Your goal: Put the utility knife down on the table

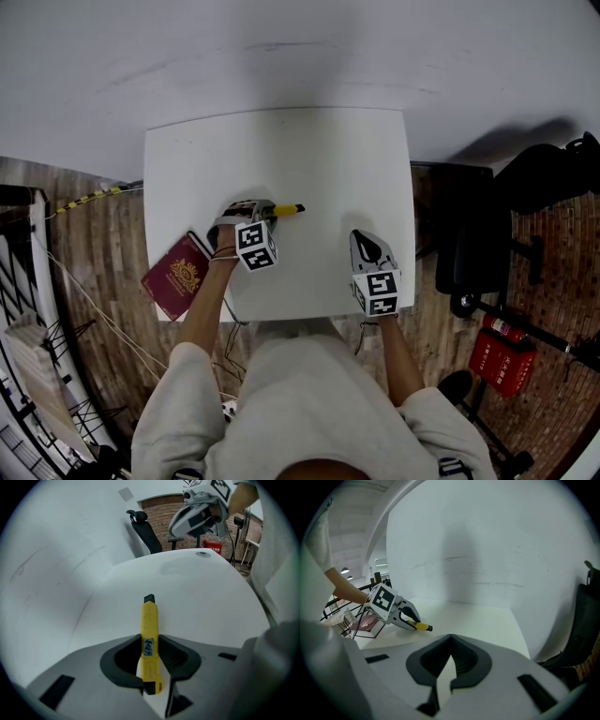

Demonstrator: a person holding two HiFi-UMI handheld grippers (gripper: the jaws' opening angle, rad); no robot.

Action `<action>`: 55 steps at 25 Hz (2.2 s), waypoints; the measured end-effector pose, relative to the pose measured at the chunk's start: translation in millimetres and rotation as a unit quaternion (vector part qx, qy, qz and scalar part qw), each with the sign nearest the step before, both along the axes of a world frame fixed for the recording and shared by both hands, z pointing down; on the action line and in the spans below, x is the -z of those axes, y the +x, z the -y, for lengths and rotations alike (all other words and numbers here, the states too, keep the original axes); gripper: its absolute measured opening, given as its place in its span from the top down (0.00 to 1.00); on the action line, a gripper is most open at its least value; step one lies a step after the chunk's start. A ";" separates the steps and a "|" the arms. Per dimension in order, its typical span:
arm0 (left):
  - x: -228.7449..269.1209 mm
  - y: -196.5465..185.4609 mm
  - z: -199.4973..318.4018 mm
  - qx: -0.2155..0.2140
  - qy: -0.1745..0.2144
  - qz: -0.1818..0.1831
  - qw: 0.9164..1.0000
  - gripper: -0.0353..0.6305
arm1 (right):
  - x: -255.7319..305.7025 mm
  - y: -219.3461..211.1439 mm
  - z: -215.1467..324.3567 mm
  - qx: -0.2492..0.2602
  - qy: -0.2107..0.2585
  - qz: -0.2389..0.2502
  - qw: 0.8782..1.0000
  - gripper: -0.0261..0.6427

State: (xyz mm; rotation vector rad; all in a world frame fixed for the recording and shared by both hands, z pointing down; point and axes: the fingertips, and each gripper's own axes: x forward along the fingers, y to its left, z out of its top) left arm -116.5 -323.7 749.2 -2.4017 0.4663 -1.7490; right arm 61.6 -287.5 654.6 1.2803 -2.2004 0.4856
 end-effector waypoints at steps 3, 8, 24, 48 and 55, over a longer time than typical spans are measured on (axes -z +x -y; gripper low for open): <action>-6.6 0.1 0.9 -0.005 -0.014 0.011 1.000 0.78 | 0.8 1.2 0.1 -0.001 0.002 0.000 1.000 0.96; -13.6 0.7 0.9 -0.008 -0.030 0.016 0.999 0.78 | 1.6 3.5 -0.8 -0.002 0.003 -0.002 1.000 0.97; -3.3 4.9 2.3 -0.016 -0.049 0.013 0.999 0.77 | 7.1 3.9 -7.6 -0.002 0.008 -0.003 1.000 0.96; 65.5 -6.8 -37.0 0.134 0.036 -0.115 0.984 0.91 | 24.3 -9.0 -28.9 0.027 0.025 0.003 0.999 0.96; 95.5 -4.6 -55.8 0.211 0.045 -0.202 0.955 0.94 | 38.0 -15.6 -34.0 0.040 0.041 0.005 0.998 0.96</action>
